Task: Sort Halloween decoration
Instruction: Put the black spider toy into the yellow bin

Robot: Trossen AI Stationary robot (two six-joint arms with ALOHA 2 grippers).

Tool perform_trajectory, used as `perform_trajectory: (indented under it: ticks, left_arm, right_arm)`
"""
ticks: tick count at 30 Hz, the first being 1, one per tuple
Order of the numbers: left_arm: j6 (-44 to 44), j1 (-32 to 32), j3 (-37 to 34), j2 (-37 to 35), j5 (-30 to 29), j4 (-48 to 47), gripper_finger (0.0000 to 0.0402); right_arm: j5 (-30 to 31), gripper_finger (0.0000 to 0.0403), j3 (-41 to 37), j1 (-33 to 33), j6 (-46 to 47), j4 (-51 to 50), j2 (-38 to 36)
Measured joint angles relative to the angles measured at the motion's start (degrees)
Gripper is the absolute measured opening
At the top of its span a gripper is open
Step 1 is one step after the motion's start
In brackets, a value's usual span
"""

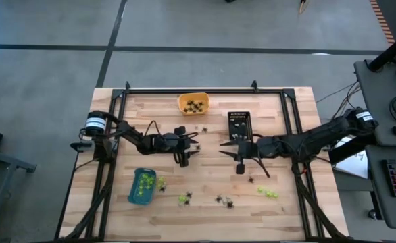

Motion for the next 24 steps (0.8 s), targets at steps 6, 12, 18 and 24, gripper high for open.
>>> perform_trajectory:
  ticks: [6, 12, 18, 24]
  left_arm:
    - [-0.11, 0.86, 0.39, 2.49, 0.08, 1.60, 0.0183]
    - [-0.13, 1.99, 1.70, 6.35, 0.27, 3.01, 0.0183]
    - [-0.36, 2.98, 1.66, 9.21, 0.85, 6.56, 0.0168]
    - [-0.31, 2.96, 1.32, 9.45, 1.02, 6.44, 0.0113]
  right_arm:
    - [-3.29, 0.0098, -1.39, -4.12, 0.11, 0.79, 0.00]
    - [-7.18, 0.0098, -1.50, -6.87, 0.52, 0.80, 0.00]
    - [-7.20, 0.0098, -1.55, -7.36, 0.57, 0.76, 0.00]
    - [-7.21, 0.0098, -1.55, -7.62, 0.63, 0.76, 0.00]
